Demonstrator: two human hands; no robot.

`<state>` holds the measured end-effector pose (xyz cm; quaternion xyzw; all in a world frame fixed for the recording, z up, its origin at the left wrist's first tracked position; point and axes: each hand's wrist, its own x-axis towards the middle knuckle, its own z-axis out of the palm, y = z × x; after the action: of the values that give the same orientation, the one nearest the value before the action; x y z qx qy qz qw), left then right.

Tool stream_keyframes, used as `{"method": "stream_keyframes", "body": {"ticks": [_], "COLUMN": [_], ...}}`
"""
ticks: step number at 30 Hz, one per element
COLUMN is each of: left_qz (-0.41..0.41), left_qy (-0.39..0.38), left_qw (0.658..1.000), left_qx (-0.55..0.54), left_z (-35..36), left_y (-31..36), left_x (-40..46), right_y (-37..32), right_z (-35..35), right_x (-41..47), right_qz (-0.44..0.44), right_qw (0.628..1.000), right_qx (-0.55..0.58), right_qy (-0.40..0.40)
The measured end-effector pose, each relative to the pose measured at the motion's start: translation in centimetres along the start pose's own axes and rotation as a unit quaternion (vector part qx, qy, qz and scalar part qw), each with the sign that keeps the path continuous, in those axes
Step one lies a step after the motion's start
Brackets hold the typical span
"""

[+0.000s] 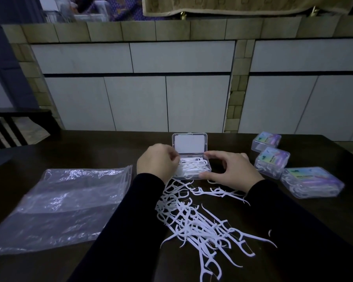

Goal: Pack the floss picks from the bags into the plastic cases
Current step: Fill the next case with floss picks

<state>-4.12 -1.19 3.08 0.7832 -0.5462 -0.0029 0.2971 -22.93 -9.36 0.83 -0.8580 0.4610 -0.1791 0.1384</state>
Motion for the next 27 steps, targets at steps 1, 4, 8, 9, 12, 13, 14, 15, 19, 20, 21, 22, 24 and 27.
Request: {"method": "stream_keyframes", "body": {"ticks": [1, 4, 8, 9, 12, 13, 14, 15, 19, 20, 21, 22, 24, 27], "left_qz": [0.001, 0.013, 0.013, 0.009, 0.0, 0.002, 0.009, 0.019, 0.048, 0.049, 0.051, 0.053, 0.067, 0.094], "left_qy": [-0.016, -0.017, -0.022, -0.029, -0.046, -0.034, -0.015, -0.003, -0.04, -0.044, -0.034, -0.014, 0.015, 0.003], "left_qw": [1.0, 1.0, 0.999, 0.999, 0.998, 0.998, 0.997, 0.995, 0.984, 0.981, 0.978, 0.976, 0.975, 0.974], "left_qx": [0.007, 0.003, -0.025, -0.03, -0.04, -0.053, -0.072, -0.097, -0.168, -0.184, -0.2, -0.211, -0.212, -0.204], "left_z": [0.3, 0.3, -1.3, -1.7, -2.3, -2.3, -2.2, -2.0, -0.6, -0.3, 0.0, 0.0, 0.0, 0.0], "left_y": [0.0, -0.3, -0.8, -0.9, -1.2, -1.1, -1.0, -0.8, -0.3, -0.3, -0.4, -0.4, -0.6, -0.7], "left_x": [-0.1, 0.1, 0.4, 0.4, 0.3, 0.2, 0.2, 0.2, -0.1, -0.1, -0.1, 0.0, 0.3, 0.3], "right_y": [0.1, -0.1, -0.8, -1.0, -1.7, -1.8, -1.8, -1.7, -0.6, -0.4, -0.3, -0.2, 0.0, 0.4], "right_z": [0.0, -0.1, -0.5, -0.7, -1.4, -1.5, -1.4, -1.3, -0.5, -0.4, -0.3, -0.2, 0.0, 0.2], "right_x": [0.0, 0.1, 0.1, -0.1, -0.6, -0.7, -0.7, -0.7, -0.6, -0.6, -0.5, -0.5, -0.4, -0.2], "right_qz": [0.001, -0.008, -0.027, -0.028, -0.036, -0.032, -0.023, -0.011, 0.006, 0.004, 0.001, -0.001, -0.001, -0.002], "right_qw": [1.0, 1.0, 0.998, 0.998, 0.997, 0.997, 0.998, 0.999, 1.0, 1.0, 0.999, 0.998, 0.995, 0.991], "right_qx": [0.001, -0.005, -0.05, -0.052, -0.052, -0.05, -0.048, -0.044, 0.001, 0.017, 0.035, 0.055, 0.093, 0.131], "right_qy": [0.0, -0.009, -0.009, 0.003, 0.037, 0.039, 0.033, 0.022, -0.016, -0.02, -0.023, -0.025, -0.029, -0.033]}}
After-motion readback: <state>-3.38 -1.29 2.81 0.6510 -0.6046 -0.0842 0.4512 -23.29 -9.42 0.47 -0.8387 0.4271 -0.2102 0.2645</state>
